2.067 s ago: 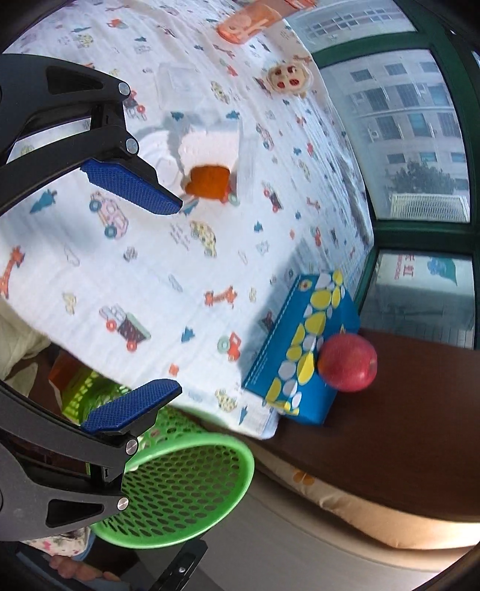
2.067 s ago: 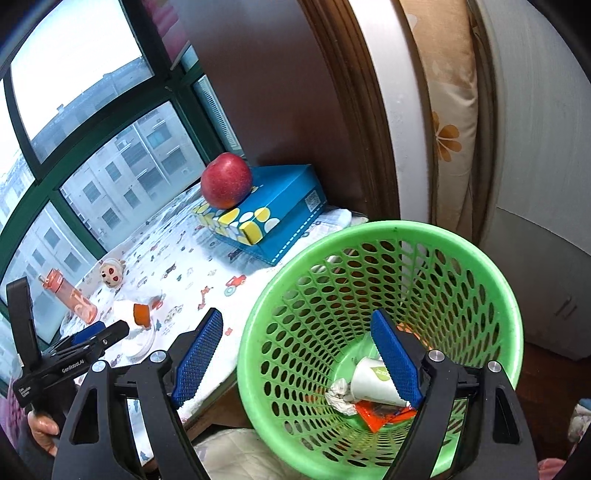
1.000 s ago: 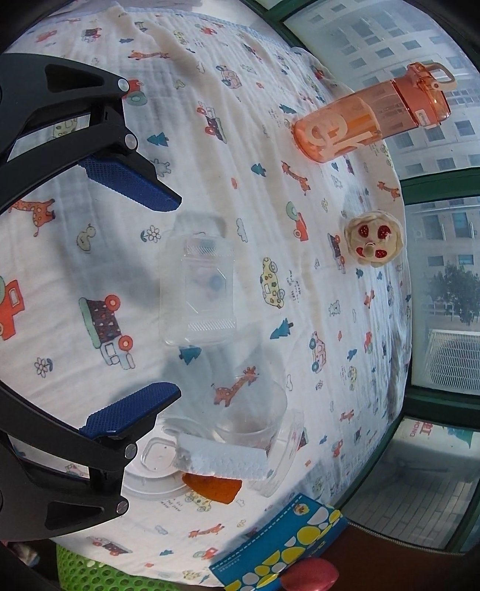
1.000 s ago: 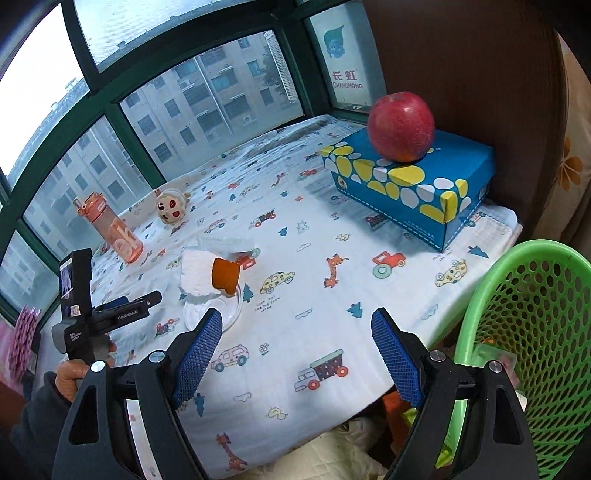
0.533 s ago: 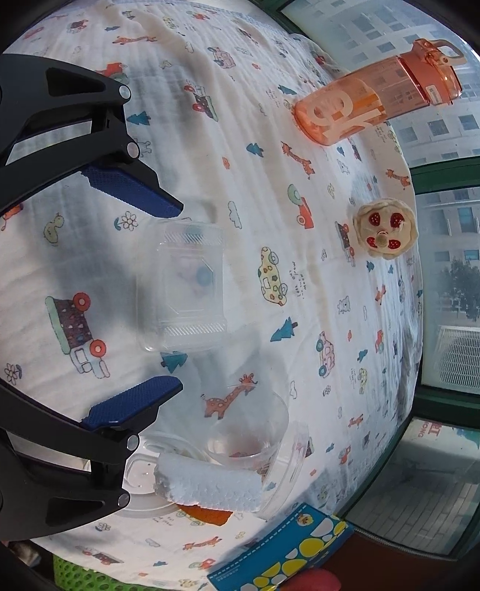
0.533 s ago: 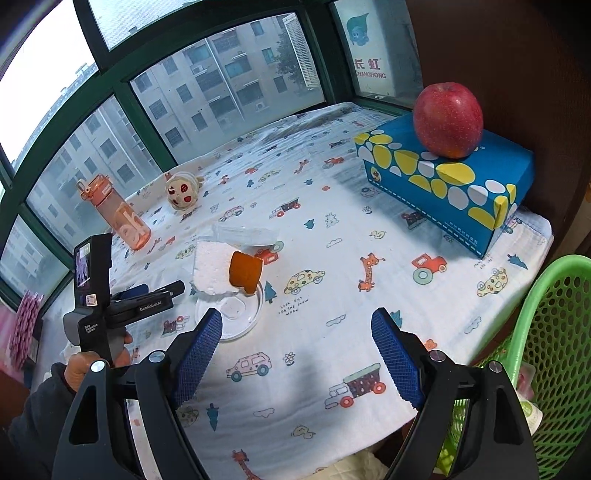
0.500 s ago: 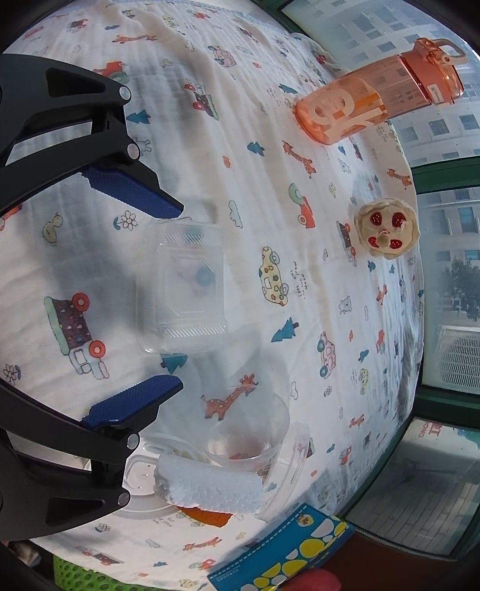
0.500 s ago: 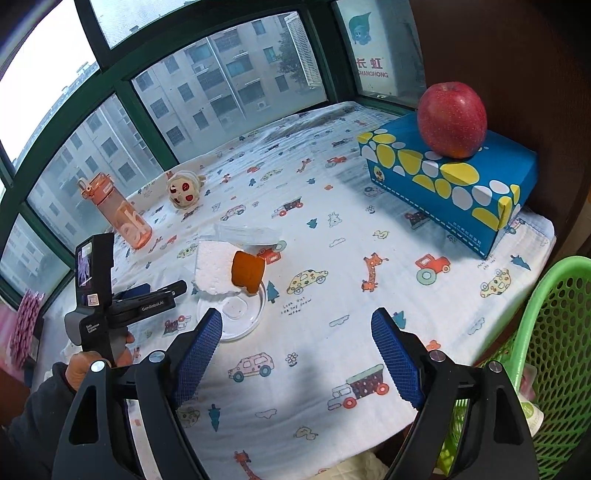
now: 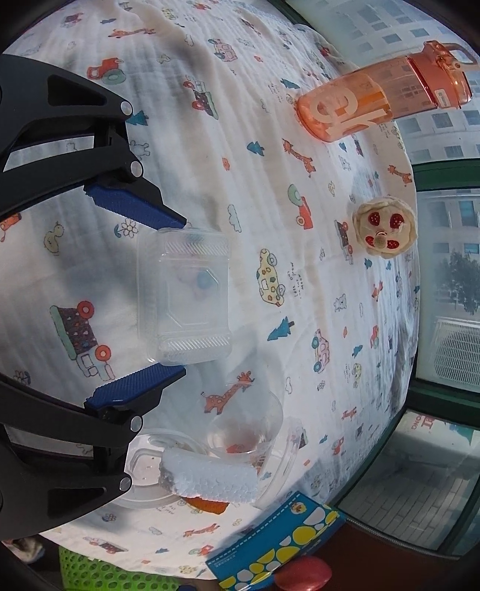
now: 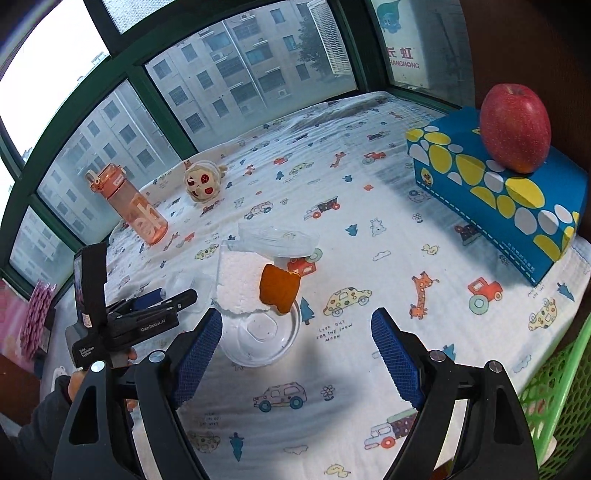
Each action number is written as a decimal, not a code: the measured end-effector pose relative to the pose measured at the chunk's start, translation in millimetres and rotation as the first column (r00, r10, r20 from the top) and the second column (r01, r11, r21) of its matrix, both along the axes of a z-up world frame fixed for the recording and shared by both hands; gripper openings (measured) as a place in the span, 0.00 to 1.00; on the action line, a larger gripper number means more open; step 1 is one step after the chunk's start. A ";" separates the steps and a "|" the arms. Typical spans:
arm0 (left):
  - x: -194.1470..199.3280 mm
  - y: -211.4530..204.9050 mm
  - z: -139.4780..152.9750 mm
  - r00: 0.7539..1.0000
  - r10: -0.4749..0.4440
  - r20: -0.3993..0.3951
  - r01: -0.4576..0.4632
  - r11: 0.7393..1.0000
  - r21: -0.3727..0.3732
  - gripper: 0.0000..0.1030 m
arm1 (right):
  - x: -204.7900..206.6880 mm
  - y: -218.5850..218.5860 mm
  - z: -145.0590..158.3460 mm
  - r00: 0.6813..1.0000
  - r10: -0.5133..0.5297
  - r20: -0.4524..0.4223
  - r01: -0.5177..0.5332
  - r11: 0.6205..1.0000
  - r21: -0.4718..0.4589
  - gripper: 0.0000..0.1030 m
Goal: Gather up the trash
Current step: 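Grasp the small clear plastic box with the left gripper while the right gripper grasps the clear round lid, then carry the clear box and clear lid to the green basket with both grippers, then open both grippers to drop the clear lid and clear box into the basket, then move both tools back over the bed toward the foam and orange pieces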
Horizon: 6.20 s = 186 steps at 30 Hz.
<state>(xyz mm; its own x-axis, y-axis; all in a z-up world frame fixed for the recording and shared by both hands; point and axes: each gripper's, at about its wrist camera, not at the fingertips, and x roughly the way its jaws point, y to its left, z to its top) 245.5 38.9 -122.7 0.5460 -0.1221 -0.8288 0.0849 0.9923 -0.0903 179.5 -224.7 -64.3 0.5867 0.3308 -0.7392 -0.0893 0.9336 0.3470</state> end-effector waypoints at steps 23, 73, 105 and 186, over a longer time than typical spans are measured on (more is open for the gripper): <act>-1.6 16.1 20.7 1.000 0.009 0.021 -0.008 0.999 -0.043 0.70 | 130.8 35.9 -56.6 0.981 0.164 -0.101 -0.157 0.985 0.076 0.91; -117.9 -111.4 93.3 0.962 -0.245 0.125 0.257 0.961 -0.099 0.70 | -103.4 -102.9 30.0 0.985 -0.135 0.110 0.133 0.991 0.022 0.86; -146.5 -208.5 97.8 0.905 -0.409 0.113 0.420 0.903 -0.088 0.70 | -169.1 -265.9 -32.8 0.865 -0.492 -0.101 0.484 0.870 -0.092 0.89; -125.1 -195.4 77.3 0.946 -0.318 0.067 0.323 0.943 -0.081 0.78 | -192.4 -190.9 32.6 0.932 -0.355 0.078 0.355 0.935 0.011 0.90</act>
